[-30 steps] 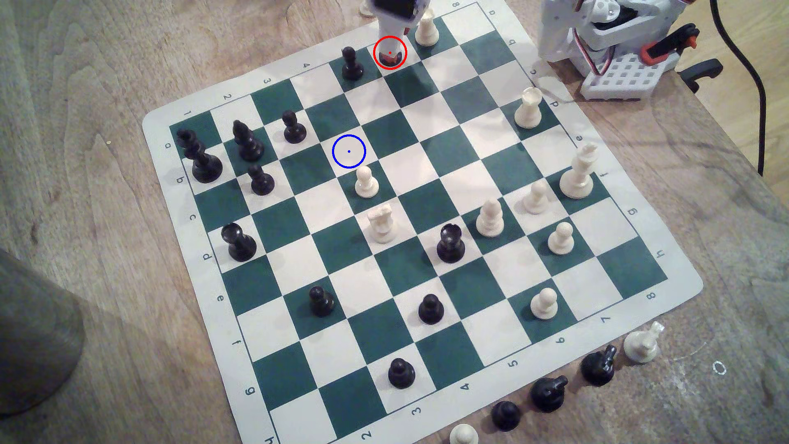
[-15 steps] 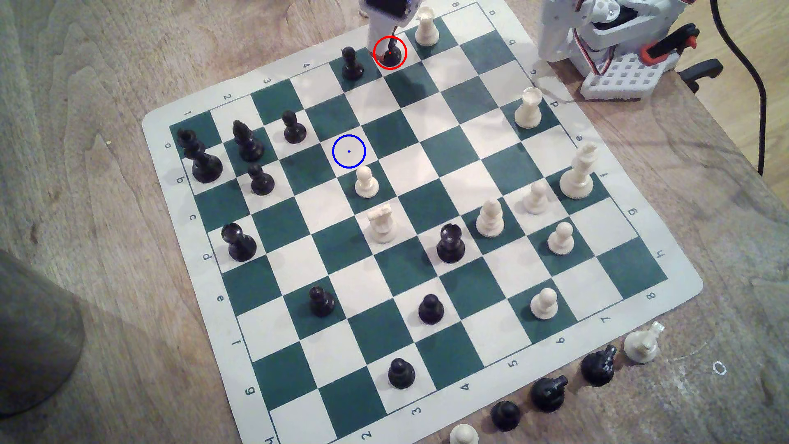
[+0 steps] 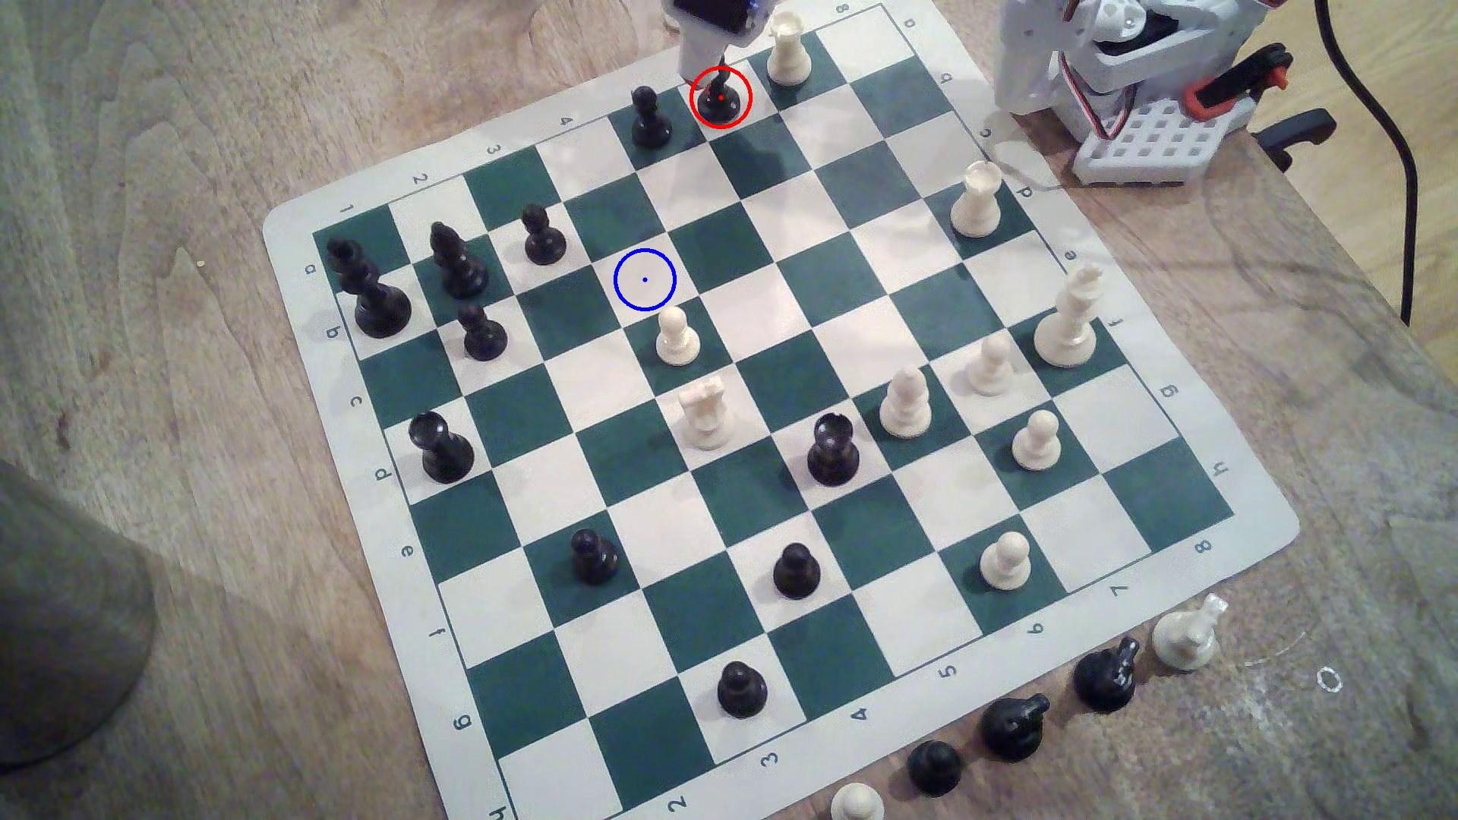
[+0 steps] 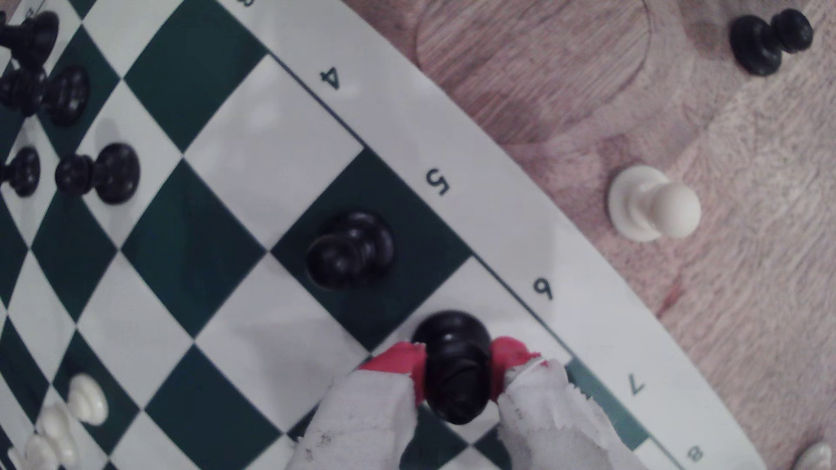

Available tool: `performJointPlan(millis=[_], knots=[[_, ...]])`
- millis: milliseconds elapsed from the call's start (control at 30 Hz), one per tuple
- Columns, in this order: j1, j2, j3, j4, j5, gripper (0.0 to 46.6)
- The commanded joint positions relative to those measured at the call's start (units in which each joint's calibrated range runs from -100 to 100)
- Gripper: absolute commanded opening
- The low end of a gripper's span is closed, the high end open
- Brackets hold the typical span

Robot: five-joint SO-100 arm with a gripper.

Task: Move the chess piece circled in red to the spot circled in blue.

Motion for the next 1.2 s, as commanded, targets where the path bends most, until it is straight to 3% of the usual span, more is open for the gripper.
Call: performJointPlan(millis=[0,233,400,767,1167], knots=[[-0.3,-2.1,-0.1,0.4,0.4,0.2],[-2.6,-7.3,-0.6,5.2,1.4,0.2],[-2.5,-9.0,-6.5,8.3,1.2,0.2],[-9.1,-11.1,-21.3,16.7,0.2,0.2],[-19.3,10.0,-39.6,16.4,-2.0,0.2]])
